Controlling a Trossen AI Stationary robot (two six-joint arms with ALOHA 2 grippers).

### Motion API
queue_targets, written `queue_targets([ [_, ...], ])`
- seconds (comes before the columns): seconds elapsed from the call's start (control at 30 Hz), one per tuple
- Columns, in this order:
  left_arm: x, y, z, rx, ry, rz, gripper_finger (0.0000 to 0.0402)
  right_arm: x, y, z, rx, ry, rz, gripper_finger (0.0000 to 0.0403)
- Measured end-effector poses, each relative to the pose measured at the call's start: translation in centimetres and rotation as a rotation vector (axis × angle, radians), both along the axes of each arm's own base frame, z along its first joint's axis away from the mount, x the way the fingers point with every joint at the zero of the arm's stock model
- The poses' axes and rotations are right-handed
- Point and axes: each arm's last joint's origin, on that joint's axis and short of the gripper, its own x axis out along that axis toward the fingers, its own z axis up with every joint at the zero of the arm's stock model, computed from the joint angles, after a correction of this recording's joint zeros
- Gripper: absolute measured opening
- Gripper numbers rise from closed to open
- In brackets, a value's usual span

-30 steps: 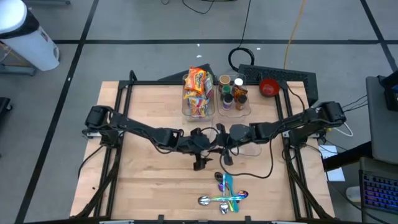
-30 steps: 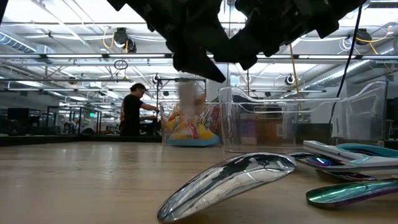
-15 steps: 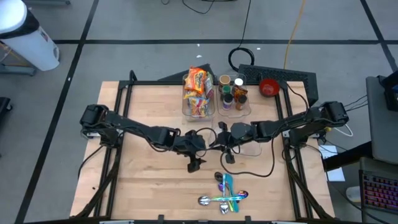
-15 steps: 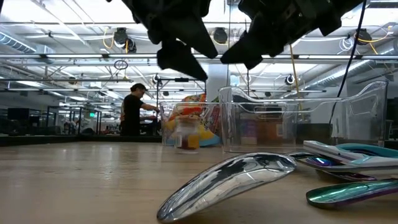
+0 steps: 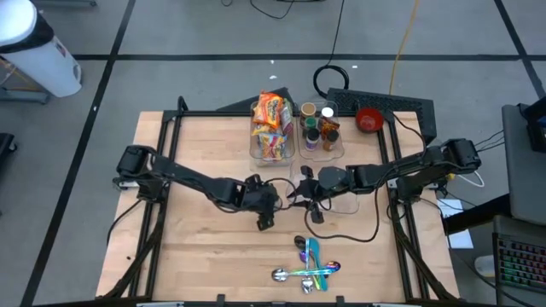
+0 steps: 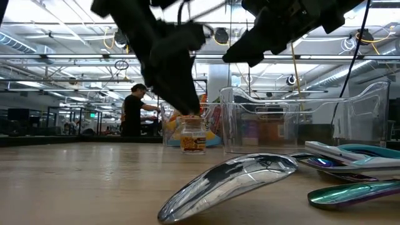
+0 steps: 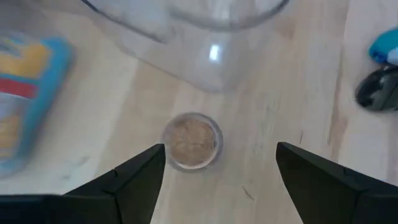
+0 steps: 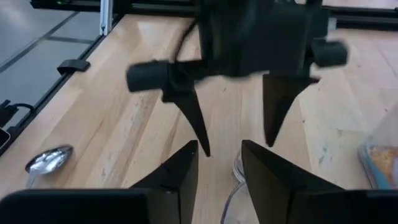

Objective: Pick & Place Food Item
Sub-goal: Put the brown seasoning bottle into the right transparent bin

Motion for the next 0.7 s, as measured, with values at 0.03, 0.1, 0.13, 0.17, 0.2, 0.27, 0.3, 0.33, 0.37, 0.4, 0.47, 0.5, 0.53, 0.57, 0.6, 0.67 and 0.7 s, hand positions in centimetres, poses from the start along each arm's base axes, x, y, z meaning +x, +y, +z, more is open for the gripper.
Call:
queue_targets([
  [0.03, 0.0, 0.2, -0.7, -0.027, 0.013, 0.009, 0.0314, 0.0, 0.0, 0.0, 0.000, 0.004, 0.000, 0.0118],
  [0.1, -0.5, 0.4, -1.8, -0.061, 0.047, 0.048, 0.0313, 0.0, 0.0, -0.1, -0.001, 0.008, 0.000, 0.0118],
  [0.13, -0.8, 0.5, -2.4, -0.073, 0.055, 0.076, 0.0311, -0.1, 0.0, -0.1, -0.001, 0.013, 0.000, 0.0118],
  [0.17, -1.1, 0.4, -2.9, -0.086, 0.047, 0.101, 0.0309, -0.1, 0.0, -0.2, -0.002, 0.020, 0.000, 0.0117],
  [0.2, -1.6, 0.2, -3.3, -0.095, 0.036, 0.121, 0.0307, -0.1, 0.0, -0.2, -0.003, 0.025, 0.000, 0.0117],
  [0.27, -2.7, -0.4, -4.3, -0.096, 0.002, 0.147, 0.0304, -0.2, 0.0, -0.3, -0.007, 0.035, 0.002, 0.0115],
  [0.3, -3.0, -0.7, -4.8, -0.099, -0.037, 0.157, 0.0302, -0.2, 0.0, -0.3, -0.010, 0.036, 0.003, 0.0115],
  [0.33, -3.3, -1.1, -5.4, -0.106, -0.081, 0.163, 0.0302, -0.2, 0.0, -0.4, -0.012, 0.040, 0.004, 0.0115],
  [0.37, -3.7, -1.3, -6.2, -0.109, -0.114, 0.164, 0.0301, -0.2, 0.0, -0.4, -0.014, 0.045, 0.005, 0.0115],
  [0.4, -4.0, -1.5, -7.0, -0.112, -0.146, 0.160, 0.0301, -0.2, 0.0, -0.4, -0.015, 0.046, 0.005, 0.0115],
  [0.47, -4.2, -1.7, -8.1, -0.107, -0.225, 0.155, 0.0301, -0.2, 0.0, -0.4, -0.018, 0.045, 0.007, 0.0115],
  [0.5, -4.3, -1.7, -8.4, -0.100, -0.256, 0.153, 0.0301, -0.2, 0.0, -0.4, -0.020, 0.043, 0.008, 0.0115],
  [0.53, -4.2, -1.8, -8.6, -0.078, -0.289, 0.154, 0.0301, -0.2, 0.0, -0.3, -0.021, 0.037, 0.008, 0.0115],
  [0.57, -4.0, -1.8, -9.1, -0.047, -0.297, 0.152, 0.0301, -0.2, 0.0, -0.3, -0.021, 0.036, 0.008, 0.0114],
  [0.6, -4.0, -1.7, -9.6, -0.008, -0.285, 0.149, 0.0301, -0.2, 0.0, -0.4, -0.021, 0.038, 0.008, 0.0114],
  [0.67, -3.7, -1.8, -10.4, 0.045, -0.280, 0.143, 0.0301, -0.1, 0.0, -0.3, -0.019, 0.031, 0.007, 0.0114],
  [0.7, -3.5, -1.8, -10.9, 0.059, -0.292, 0.150, 0.0301, -0.1, 0.0, -0.3, -0.018, 0.033, 0.007, 0.0114],
])
